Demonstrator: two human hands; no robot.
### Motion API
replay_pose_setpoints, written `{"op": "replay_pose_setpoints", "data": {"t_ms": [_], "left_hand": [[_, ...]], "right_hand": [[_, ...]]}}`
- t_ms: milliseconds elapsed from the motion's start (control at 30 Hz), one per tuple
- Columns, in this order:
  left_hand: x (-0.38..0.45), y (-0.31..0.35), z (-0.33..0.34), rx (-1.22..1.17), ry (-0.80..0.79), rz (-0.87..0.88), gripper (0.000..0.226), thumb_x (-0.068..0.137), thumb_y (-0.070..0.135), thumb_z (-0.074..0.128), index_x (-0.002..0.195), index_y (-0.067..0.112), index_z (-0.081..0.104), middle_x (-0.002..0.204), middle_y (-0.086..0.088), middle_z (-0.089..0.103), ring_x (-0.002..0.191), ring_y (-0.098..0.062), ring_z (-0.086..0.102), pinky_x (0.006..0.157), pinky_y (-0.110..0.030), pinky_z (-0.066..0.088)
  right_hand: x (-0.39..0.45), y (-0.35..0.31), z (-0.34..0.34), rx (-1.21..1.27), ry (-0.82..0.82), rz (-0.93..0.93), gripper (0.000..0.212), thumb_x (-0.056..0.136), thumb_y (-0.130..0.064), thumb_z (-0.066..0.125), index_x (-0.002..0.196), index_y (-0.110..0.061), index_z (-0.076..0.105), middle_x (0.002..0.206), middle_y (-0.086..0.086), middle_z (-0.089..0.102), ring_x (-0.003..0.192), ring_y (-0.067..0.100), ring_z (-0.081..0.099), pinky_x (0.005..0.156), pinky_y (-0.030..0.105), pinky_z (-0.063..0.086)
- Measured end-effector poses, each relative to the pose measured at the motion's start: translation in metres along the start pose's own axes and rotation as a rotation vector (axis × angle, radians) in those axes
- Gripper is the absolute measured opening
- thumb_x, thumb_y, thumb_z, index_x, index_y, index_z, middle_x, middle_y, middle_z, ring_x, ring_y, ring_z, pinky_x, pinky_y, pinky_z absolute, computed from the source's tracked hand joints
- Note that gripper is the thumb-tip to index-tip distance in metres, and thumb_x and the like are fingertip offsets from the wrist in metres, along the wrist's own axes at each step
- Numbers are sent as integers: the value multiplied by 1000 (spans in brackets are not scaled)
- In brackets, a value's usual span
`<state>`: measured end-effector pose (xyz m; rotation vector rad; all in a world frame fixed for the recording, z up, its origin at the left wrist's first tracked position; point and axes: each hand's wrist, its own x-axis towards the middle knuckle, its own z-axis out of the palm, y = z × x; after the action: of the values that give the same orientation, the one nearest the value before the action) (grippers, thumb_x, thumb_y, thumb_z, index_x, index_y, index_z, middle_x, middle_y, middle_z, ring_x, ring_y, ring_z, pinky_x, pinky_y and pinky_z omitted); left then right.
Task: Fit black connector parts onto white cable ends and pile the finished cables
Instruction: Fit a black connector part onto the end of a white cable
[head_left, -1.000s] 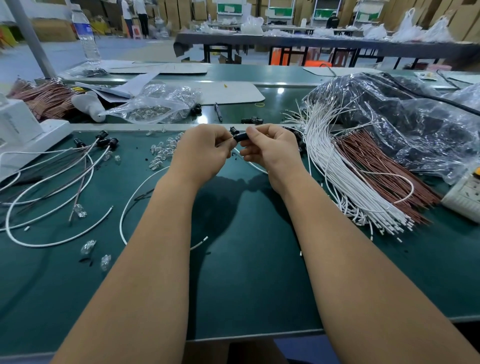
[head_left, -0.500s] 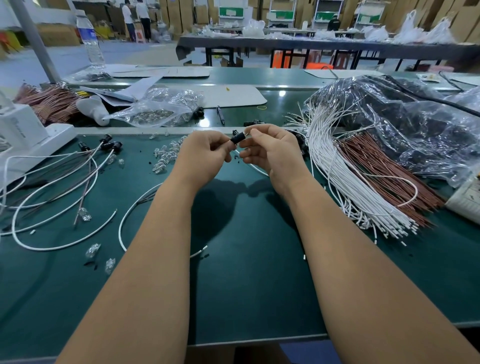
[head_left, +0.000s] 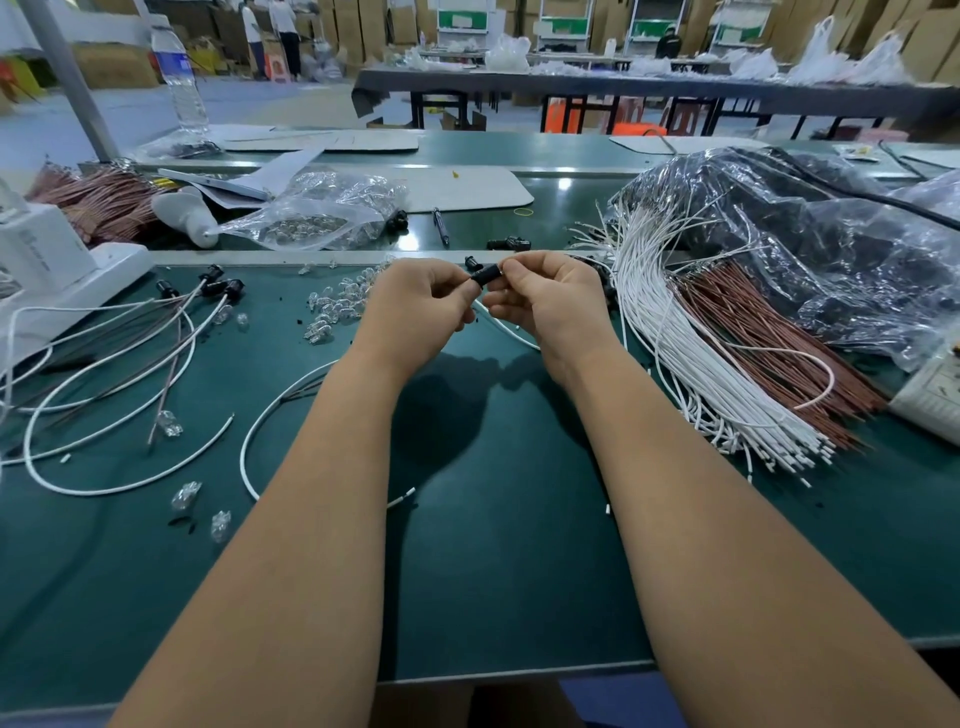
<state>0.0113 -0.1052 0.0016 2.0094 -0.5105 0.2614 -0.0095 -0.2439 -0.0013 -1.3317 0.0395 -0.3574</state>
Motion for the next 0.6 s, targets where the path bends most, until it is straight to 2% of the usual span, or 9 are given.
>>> {"op": "replay_pose_setpoints", "data": {"t_ms": [200, 333, 467, 600], "left_hand": [[0, 1, 3, -12, 42, -2, 19, 90, 13, 60, 79, 5, 73, 68, -10, 69, 59, -14, 57, 69, -34, 53], [0, 1, 3, -6, 51, -6, 20, 89, 14, 62, 75, 6, 73, 66, -7, 69, 58, -12, 57, 67, -32, 52], [-1, 1, 2, -27, 59, -10, 22, 89, 16, 63, 69, 14, 71, 61, 0, 67, 53, -5, 54, 61, -23, 48], [-1, -1, 2, -10, 63, 5, 21, 89, 18, 62, 71, 14, 71, 65, -7, 68, 57, -12, 55, 63, -31, 51]], "right_hand": [[-1, -1, 2, -13, 41, 5, 12, 94, 0, 56, 84, -3, 63, 71, 12, 64, 53, 14, 64, 54, 22, 53], [-1, -1, 1, -103, 75, -44, 12, 93, -2, 59, 84, -9, 61, 74, 11, 64, 52, 11, 63, 54, 22, 53], [-3, -1, 1, -236, 96, -84, 9, 92, -3, 59, 85, -7, 63, 70, 7, 64, 50, 9, 62, 54, 22, 54], [-5, -4, 4, -227, 63, -29, 12, 88, 1, 53, 85, -4, 63, 71, 9, 65, 52, 15, 62, 52, 23, 52]]}}
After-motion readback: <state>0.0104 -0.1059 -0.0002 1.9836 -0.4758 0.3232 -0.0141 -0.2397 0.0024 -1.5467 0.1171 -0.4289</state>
